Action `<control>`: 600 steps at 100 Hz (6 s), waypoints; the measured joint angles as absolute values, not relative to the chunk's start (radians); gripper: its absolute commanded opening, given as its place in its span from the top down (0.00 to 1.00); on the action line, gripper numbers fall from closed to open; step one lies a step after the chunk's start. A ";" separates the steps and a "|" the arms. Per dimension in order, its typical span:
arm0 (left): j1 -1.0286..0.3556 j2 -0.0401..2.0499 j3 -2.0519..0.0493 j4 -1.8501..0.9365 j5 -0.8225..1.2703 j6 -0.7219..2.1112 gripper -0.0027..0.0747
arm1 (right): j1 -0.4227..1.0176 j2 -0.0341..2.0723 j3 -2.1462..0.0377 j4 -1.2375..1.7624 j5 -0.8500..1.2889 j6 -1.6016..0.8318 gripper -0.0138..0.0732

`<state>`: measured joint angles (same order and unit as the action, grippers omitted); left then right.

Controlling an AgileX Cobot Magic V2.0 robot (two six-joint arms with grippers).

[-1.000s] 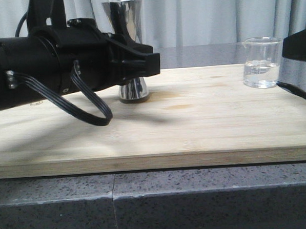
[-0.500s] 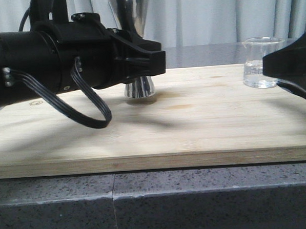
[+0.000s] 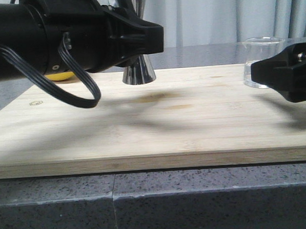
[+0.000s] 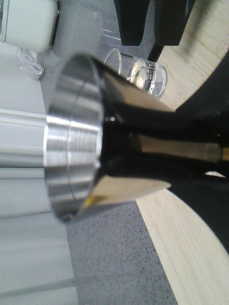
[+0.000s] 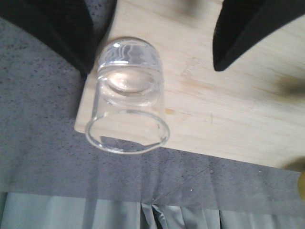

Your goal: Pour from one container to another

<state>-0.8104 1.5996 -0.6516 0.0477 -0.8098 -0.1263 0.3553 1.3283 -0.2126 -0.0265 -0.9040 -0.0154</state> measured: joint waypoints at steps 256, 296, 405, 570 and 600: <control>-0.810 1.600 -0.652 0.195 -0.792 -0.260 0.99 | 0.331 1.368 -0.423 -0.120 -0.976 -0.036 0.57; -0.810 1.600 -0.652 0.248 -0.785 -0.310 0.99 | 0.331 1.244 -0.651 -0.274 -0.590 -0.036 0.57; -0.810 1.592 -0.742 0.335 -0.681 -0.384 0.99 | 0.394 1.244 -0.839 -0.702 -0.416 -0.037 0.57; -0.810 1.592 -0.742 0.370 -0.681 -0.396 0.99 | 0.394 1.244 -0.839 -1.014 -0.522 -0.045 0.57; -0.810 1.592 -0.742 0.372 -0.681 -0.398 0.99 | 0.394 1.244 -0.839 -1.024 -0.520 -0.106 0.57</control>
<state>-0.8104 1.5916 -0.7420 0.3717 -0.6813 -0.3979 0.3939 1.2443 -0.8392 -1.0240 -0.5204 -0.1063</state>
